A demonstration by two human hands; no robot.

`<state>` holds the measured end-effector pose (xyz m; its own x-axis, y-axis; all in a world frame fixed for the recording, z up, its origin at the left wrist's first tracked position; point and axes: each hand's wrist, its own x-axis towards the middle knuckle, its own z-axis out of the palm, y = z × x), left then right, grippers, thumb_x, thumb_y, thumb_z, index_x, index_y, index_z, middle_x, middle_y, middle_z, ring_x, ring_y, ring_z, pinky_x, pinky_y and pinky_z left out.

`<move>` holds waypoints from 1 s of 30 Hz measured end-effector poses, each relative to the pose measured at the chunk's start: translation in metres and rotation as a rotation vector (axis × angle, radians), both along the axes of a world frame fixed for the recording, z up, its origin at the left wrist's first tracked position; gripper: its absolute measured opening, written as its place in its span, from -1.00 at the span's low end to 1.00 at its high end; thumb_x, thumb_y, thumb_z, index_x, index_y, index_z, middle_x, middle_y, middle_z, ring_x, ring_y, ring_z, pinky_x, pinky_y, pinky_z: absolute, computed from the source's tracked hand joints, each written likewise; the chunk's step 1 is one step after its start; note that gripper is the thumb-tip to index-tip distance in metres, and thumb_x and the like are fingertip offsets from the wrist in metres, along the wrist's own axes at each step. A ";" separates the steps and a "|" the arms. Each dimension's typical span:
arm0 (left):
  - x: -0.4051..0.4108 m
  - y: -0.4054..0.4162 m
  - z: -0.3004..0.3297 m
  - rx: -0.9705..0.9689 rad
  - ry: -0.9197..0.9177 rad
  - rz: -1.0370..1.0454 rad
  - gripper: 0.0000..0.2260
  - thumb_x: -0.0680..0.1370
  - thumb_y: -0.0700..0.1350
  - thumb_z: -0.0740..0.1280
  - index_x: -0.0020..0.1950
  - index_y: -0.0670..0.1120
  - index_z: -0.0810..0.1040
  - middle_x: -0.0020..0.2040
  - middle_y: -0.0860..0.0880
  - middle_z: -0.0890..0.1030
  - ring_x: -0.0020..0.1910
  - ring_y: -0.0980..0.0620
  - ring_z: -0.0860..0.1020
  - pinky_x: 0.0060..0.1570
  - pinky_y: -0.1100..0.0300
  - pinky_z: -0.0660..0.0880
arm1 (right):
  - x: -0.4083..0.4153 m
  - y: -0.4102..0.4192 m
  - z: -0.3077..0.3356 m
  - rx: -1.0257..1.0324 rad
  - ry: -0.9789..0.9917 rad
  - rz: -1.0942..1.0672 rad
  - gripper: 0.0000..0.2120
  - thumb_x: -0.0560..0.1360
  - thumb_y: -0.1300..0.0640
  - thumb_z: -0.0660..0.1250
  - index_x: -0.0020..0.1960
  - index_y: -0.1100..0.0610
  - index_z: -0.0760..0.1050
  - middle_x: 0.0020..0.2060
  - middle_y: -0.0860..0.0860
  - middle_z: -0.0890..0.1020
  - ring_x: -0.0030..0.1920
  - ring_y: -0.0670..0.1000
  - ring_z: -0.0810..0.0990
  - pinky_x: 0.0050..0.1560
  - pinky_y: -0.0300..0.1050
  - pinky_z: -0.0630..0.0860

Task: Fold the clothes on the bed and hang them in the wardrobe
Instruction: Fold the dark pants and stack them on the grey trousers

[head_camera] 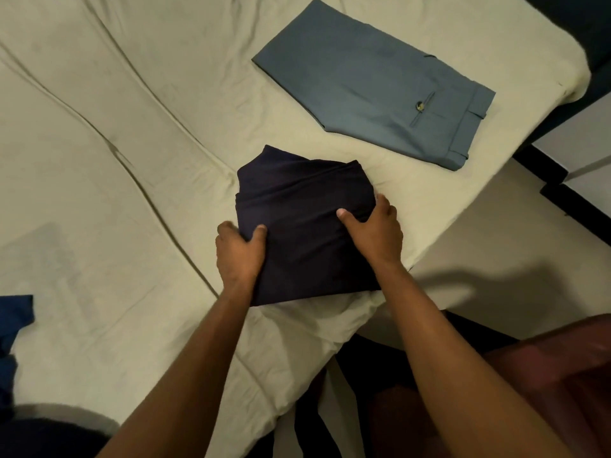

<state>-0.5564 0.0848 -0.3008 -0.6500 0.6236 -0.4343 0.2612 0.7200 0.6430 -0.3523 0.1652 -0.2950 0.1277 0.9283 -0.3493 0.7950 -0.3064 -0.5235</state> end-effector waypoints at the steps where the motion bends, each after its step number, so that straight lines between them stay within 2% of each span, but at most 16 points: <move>1: -0.008 0.002 0.001 -0.001 -0.157 0.063 -0.53 0.51 0.14 0.41 0.25 -0.10 0.38 0.12 -0.06 0.55 0.15 -0.15 0.55 0.13 -0.01 0.48 | 0.004 0.006 0.001 -0.066 0.075 -0.044 -0.18 0.41 -0.31 0.40 0.47 0.14 0.24 0.33 0.12 0.45 0.28 0.18 0.48 0.25 0.06 0.42; 4: -0.027 0.003 0.006 0.035 -0.547 0.090 -0.72 0.48 0.06 0.47 0.03 -0.08 0.52 -0.02 -0.05 0.66 0.00 -0.08 0.62 0.00 0.03 0.51 | 0.013 0.018 0.012 -0.249 0.351 -0.145 -0.33 0.34 -0.27 0.50 0.28 0.09 0.41 0.14 -0.02 0.56 0.12 0.04 0.57 0.19 0.01 0.53; 6: -0.033 0.006 0.014 0.023 -0.652 0.026 -0.77 0.50 0.00 0.46 0.07 -0.10 0.61 -0.02 -0.03 0.71 -0.03 -0.05 0.65 0.01 0.03 0.52 | 0.017 0.018 0.017 -0.348 0.600 -0.181 -0.61 0.38 -0.13 0.53 0.07 0.02 0.49 0.05 -0.03 0.62 0.03 -0.01 0.62 0.05 -0.06 0.58; 8: -0.036 0.013 0.026 0.077 -0.665 -0.006 -0.77 0.52 -0.08 0.44 0.15 -0.11 0.63 0.03 -0.06 0.72 -0.03 -0.02 0.68 -0.03 0.09 0.59 | 0.017 0.013 0.021 -0.430 0.756 -0.209 -0.74 0.44 0.00 0.51 0.05 0.03 0.54 0.04 0.04 0.67 0.00 0.02 0.66 -0.04 -0.10 0.60; 10: -0.044 0.023 0.041 0.151 -0.635 -0.049 -0.80 0.53 -0.15 0.43 0.15 -0.12 0.63 0.03 -0.08 0.72 -0.05 -0.01 0.69 -0.12 0.16 0.58 | 0.019 0.004 0.018 -0.428 0.830 -0.269 -0.66 0.44 0.04 0.51 0.17 0.09 0.56 0.10 0.08 0.68 0.04 0.05 0.68 0.01 -0.08 0.62; 13: -0.052 0.045 0.066 0.181 -0.598 -0.231 -0.75 0.53 -0.16 0.43 0.20 -0.07 0.62 0.09 -0.05 0.70 0.03 -0.01 0.68 -0.03 0.15 0.57 | 0.024 -0.011 0.018 -0.299 0.955 -0.359 -0.62 0.46 0.09 0.49 0.25 0.06 0.54 0.12 0.02 0.68 0.07 0.01 0.68 0.10 -0.08 0.61; 16: -0.048 0.078 0.092 0.186 -0.584 -0.461 -0.67 0.53 -0.14 0.44 0.29 -0.03 0.58 0.17 -0.03 0.67 0.13 0.00 0.65 0.13 0.11 0.56 | 0.034 -0.023 0.026 -0.132 1.055 -0.455 -0.64 0.48 0.12 0.47 0.25 0.01 0.53 0.10 -0.06 0.68 0.07 -0.06 0.68 0.01 -0.19 0.61; 19: -0.039 0.116 0.100 0.142 -0.582 -0.607 -0.66 0.56 -0.11 0.41 0.34 -0.03 0.53 0.17 -0.04 0.67 0.11 0.03 0.66 0.12 0.13 0.57 | 0.048 -0.026 0.024 -0.034 1.083 -0.536 -0.63 0.48 0.09 0.48 0.25 -0.06 0.51 0.14 -0.09 0.66 0.11 -0.07 0.66 0.08 -0.14 0.60; 22: -0.028 0.140 0.065 0.010 -0.420 -0.599 -0.67 0.57 0.01 0.41 0.27 -0.09 0.54 0.18 -0.16 0.65 0.01 -0.05 0.65 0.01 0.11 0.58 | 0.052 -0.026 0.011 -0.110 0.969 -0.549 -0.58 0.47 0.03 0.47 0.29 -0.05 0.45 0.19 -0.06 0.61 0.16 -0.02 0.61 0.19 0.05 0.57; 25: -0.017 0.136 0.018 -0.179 -0.099 -0.597 -0.54 0.50 0.24 0.41 0.21 -0.06 0.52 0.19 -0.10 0.59 0.09 -0.09 0.56 0.14 0.01 0.53 | 0.052 -0.022 -0.002 -0.183 0.848 -0.580 -0.58 0.46 0.00 0.48 0.25 0.02 0.43 0.17 -0.03 0.58 0.12 -0.01 0.59 0.20 0.16 0.57; 27: -0.010 0.131 0.007 -0.153 0.039 -0.559 -0.49 0.50 0.34 0.32 0.18 -0.06 0.49 0.11 -0.04 0.56 0.05 -0.08 0.52 0.08 0.03 0.48 | 0.052 -0.016 -0.002 -0.194 0.794 -0.579 -0.59 0.47 0.01 0.45 0.25 0.02 0.42 0.12 -0.06 0.57 0.09 0.00 0.58 0.19 0.17 0.57; 30: -0.007 0.123 0.006 -0.143 0.237 -0.632 -0.40 0.54 0.42 0.14 0.17 -0.09 0.48 0.00 -0.07 0.55 -0.04 -0.10 0.51 -0.02 0.00 0.47 | 0.052 -0.012 0.001 -0.183 0.757 -0.563 -0.60 0.48 0.06 0.40 0.29 0.03 0.42 0.13 -0.05 0.57 0.10 0.01 0.57 0.22 0.15 0.55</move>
<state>-0.5631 0.2077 -0.2949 -0.2679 0.8616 -0.4312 0.7809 0.4563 0.4266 -0.2999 0.1536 -0.2937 0.2191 0.7225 -0.6558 -0.0225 -0.6682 -0.7436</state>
